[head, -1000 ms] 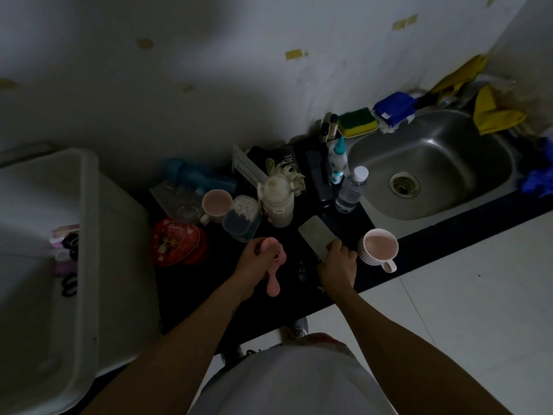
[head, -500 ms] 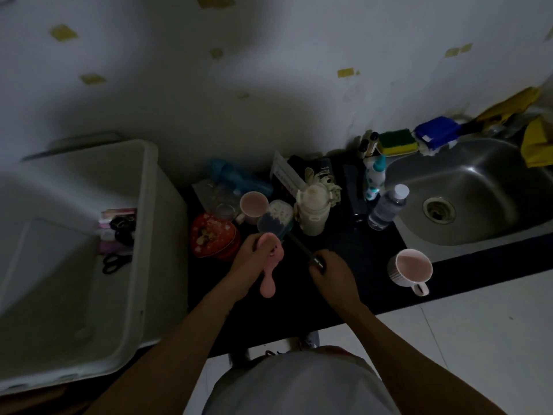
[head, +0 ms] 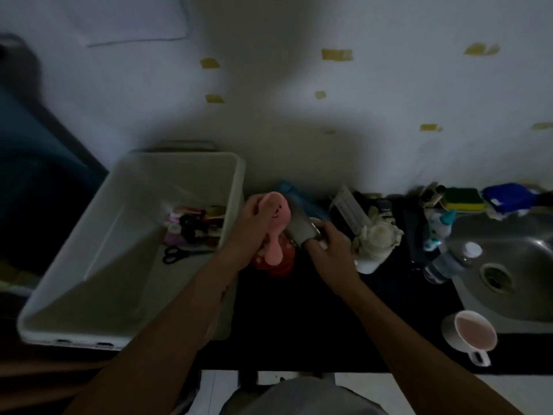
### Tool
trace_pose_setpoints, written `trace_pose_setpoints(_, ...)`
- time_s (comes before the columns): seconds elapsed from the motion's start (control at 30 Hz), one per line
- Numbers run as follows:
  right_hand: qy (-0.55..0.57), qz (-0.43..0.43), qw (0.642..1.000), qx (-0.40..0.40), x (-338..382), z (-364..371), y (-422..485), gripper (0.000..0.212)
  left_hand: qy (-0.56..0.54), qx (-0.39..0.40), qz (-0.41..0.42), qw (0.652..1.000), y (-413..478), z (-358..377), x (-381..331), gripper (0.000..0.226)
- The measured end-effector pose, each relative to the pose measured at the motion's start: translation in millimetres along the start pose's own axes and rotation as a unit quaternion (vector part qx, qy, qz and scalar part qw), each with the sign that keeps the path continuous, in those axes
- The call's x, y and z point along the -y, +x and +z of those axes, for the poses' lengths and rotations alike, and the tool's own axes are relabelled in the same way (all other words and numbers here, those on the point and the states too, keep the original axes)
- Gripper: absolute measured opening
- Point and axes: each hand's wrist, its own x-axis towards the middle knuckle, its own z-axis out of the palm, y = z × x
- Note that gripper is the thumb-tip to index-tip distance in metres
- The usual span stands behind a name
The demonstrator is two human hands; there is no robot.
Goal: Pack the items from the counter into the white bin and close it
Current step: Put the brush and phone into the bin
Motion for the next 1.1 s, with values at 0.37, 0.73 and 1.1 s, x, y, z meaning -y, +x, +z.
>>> trace_pose_setpoints(0.37,0.064,-0.023,0.997,0.047,122.0,104.7,33.5,0.016,-0.073,-0.137,-0.016,0.988,20.1,-158.6,-26.5,0.029)
trace_pose_setpoints(0.73,0.162,0.183,0.966,0.088,150.5,236.4,44.2,0.023,-0.088,-0.155,-0.054,0.982,37.7,-253.1,33.8,0.04)
trace_pose_setpoints(1.1,0.366,0.447,0.816,-0.028,85.1,304.3,26.0,0.027,-0.066,-0.117,-0.179,0.975,61.7,-253.7,113.5,0.04)
